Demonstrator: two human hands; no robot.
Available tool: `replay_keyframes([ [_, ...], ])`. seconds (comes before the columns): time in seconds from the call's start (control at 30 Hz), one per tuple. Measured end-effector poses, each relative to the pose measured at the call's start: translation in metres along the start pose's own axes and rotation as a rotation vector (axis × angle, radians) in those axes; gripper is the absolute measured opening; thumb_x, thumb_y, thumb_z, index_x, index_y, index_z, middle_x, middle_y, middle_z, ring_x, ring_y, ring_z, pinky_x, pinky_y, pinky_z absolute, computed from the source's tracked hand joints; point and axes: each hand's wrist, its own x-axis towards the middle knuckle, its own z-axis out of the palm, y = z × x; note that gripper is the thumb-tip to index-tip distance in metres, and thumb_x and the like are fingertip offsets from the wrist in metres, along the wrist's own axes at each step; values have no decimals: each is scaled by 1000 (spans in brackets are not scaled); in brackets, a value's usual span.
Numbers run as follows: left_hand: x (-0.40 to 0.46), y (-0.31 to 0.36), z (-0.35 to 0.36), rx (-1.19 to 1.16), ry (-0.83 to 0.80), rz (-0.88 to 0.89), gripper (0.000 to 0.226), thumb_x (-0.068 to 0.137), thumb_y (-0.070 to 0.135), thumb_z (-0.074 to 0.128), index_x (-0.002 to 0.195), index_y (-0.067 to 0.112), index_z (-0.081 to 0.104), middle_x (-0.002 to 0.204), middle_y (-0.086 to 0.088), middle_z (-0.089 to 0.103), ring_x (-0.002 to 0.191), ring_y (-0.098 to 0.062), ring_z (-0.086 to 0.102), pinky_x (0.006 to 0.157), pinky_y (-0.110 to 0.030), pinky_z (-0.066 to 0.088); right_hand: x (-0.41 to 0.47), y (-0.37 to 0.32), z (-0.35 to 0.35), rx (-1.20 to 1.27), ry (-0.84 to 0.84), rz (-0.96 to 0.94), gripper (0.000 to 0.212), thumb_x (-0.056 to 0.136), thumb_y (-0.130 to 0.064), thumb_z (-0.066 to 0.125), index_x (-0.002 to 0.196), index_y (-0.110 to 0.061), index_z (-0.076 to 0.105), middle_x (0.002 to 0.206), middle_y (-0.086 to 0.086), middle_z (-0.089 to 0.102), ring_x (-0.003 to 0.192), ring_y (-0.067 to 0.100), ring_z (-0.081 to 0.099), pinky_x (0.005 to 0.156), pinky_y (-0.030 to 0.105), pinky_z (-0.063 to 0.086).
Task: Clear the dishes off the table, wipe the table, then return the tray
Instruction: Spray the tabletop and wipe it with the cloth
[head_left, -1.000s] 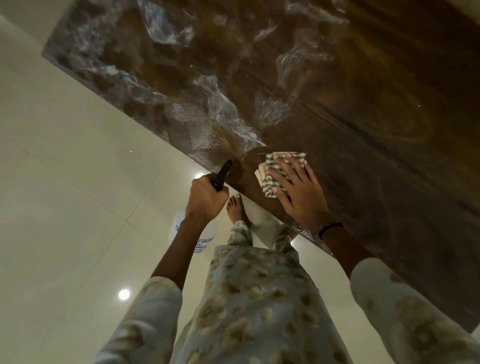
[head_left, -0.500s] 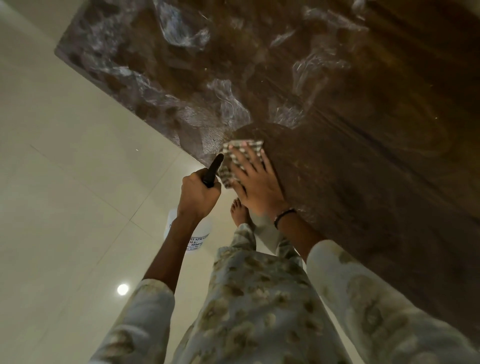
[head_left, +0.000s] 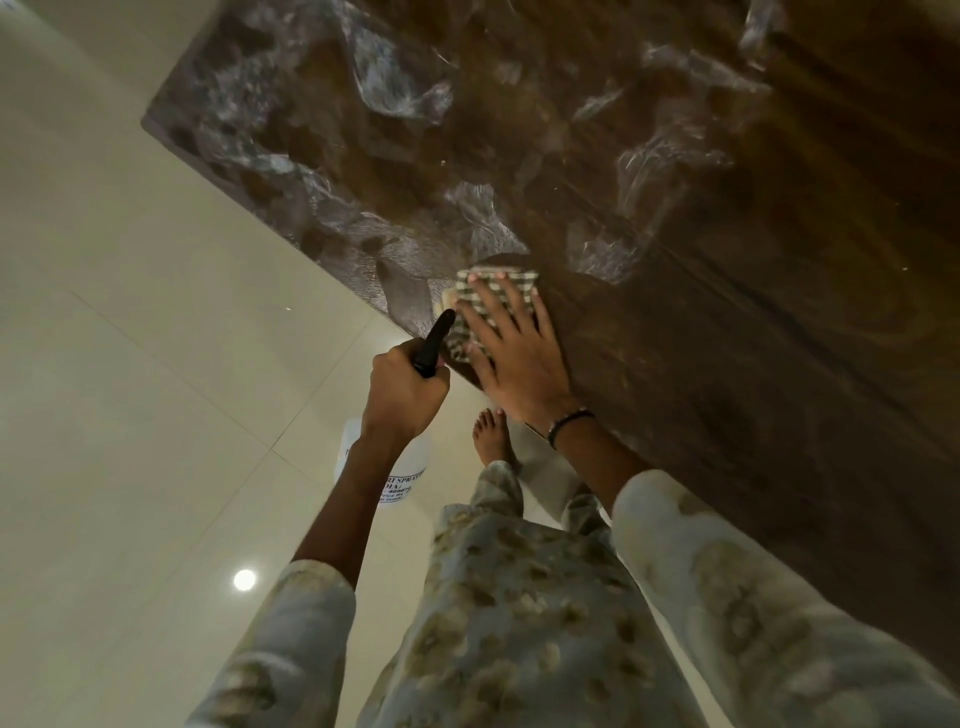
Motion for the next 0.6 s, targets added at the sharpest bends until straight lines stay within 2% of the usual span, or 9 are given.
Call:
replay_keyframes([
  [0.13,7,-2,-5,14,-3,-12,14,83,11,58,75,0,58,54,-10,41,50,-25,32,51,-29,29,-37,22,-4,-6,-44,-169,49,99,-38,36,148,-30,34,160,-3,22,149,20,13,120,46,12],
  [0.27,11,0,-10,4,-10,-5,14,84,12,59,73,6,55,55,-9,44,52,-26,37,54,-31,34,-39,47,-14,-20,-28,-89,51,97,-39,38,148,-31,35,159,-4,25,148,20,15,120,47,13],
  [0.43,17,1,-13,-3,1,4,18,85,11,58,70,4,52,53,-8,41,52,-25,33,52,-29,30,15,7,-9,26,60,107,51,98,-38,36,148,-29,32,159,0,26,148,25,16,120,49,11],
  [0.5,18,1,-14,0,-4,21,18,83,9,59,68,4,51,54,-9,41,51,-24,31,49,-29,28,28,-13,-4,42,60,102,52,97,-36,36,148,-28,34,159,1,25,148,25,15,120,48,8],
  [0.6,20,5,-14,2,-6,21,26,82,11,61,60,12,47,52,-5,41,48,-21,30,46,-26,27,17,-18,-2,42,22,-34,47,97,-33,36,142,-23,44,159,2,26,148,26,17,120,49,11],
])
